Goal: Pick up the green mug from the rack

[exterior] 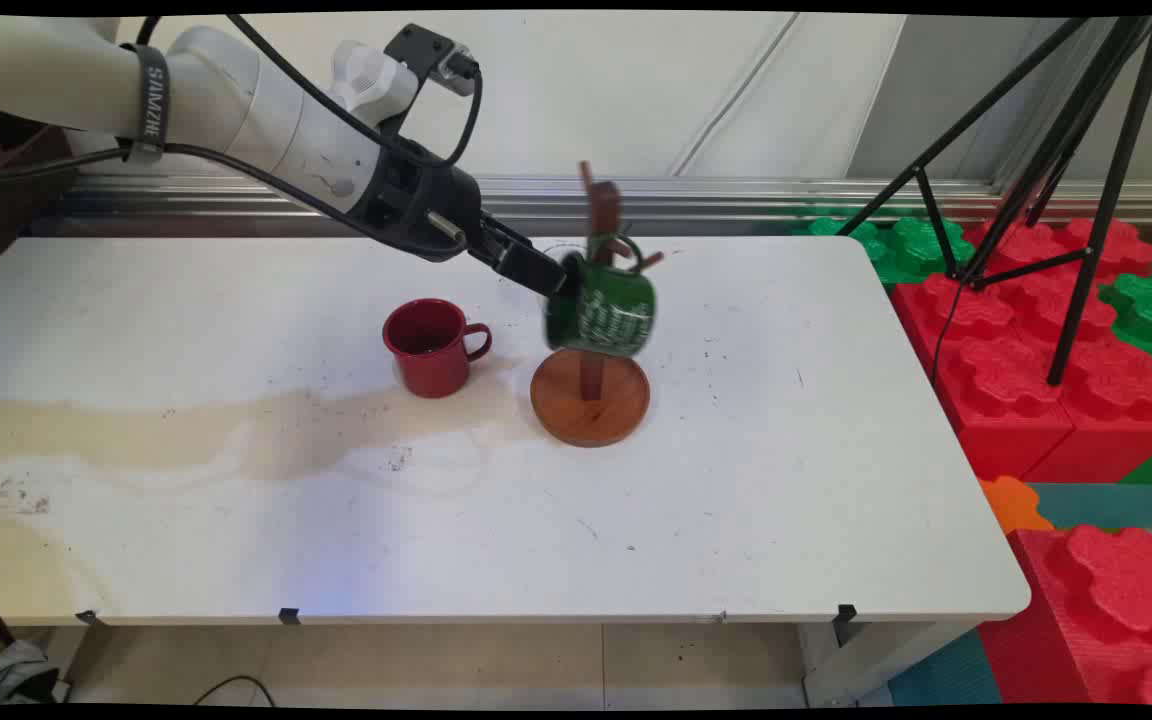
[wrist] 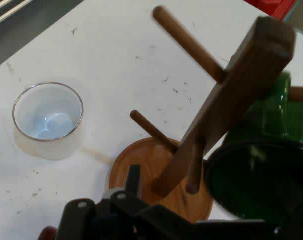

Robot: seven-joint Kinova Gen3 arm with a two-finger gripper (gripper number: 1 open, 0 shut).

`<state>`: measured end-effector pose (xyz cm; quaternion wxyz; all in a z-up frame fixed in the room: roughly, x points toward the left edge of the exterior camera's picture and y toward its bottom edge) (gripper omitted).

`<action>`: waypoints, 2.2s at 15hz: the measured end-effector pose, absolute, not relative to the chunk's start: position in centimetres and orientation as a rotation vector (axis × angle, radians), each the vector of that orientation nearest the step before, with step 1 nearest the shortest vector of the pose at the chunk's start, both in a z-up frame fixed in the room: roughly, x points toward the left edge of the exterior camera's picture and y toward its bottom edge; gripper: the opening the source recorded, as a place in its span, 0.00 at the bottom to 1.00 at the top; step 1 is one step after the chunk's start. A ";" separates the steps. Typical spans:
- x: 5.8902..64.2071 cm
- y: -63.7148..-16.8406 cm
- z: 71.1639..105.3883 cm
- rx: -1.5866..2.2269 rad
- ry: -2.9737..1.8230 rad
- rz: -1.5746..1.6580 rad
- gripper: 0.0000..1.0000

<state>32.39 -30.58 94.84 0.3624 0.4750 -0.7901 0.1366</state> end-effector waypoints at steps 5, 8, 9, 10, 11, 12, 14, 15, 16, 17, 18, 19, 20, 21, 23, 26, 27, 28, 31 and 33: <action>32.5 -29.9 95.3 1.203 -2.060 0.358 1.00; 32.5 -29.4 95.6 1.194 -2.075 0.358 1.00; 32.5 -29.2 95.6 1.191 -2.079 0.359 1.00; 32.5 -29.0 95.8 1.188 -2.085 0.361 1.00; 32.5 -28.8 95.9 1.185 -2.093 0.363 1.00; 32.6 -28.6 96.1 1.181 -2.100 0.366 1.00; 32.7 -28.1 96.5 1.174 -2.115 0.372 1.00; 32.7 -27.9 96.6 1.172 -2.121 0.376 1.00; 32.9 -27.6 96.9 1.168 -2.134 0.382 1.00; 33.0 -27.3 97.0 1.166 -2.142 0.384 1.00; 33.2 -26.9 97.2 1.163 -2.157 0.388 1.00; 33.4 -26.5 97.4 1.160 -2.169 0.388 1.00; 33.7 -26.0 97.6 1.155 -2.185 0.389 1.00; 34.0 -25.5 97.7 1.151 -2.197 0.388 1.00; 34.6 -24.5 98.0 1.143 -2.222 0.386 1.00; 35.7 -22.8 98.4 1.137 -2.260 0.381 1.00; 36.0 -22.4 98.5 1.139 -2.270 0.381 1.00; 36.4 -22.0 98.5 1.140 -2.280 0.380 1.00; 37.6 -20.5 98.8 1.142 -2.323 0.383 1.00; 38.3 -19.8 98.9 1.142 -2.349 0.385 1.00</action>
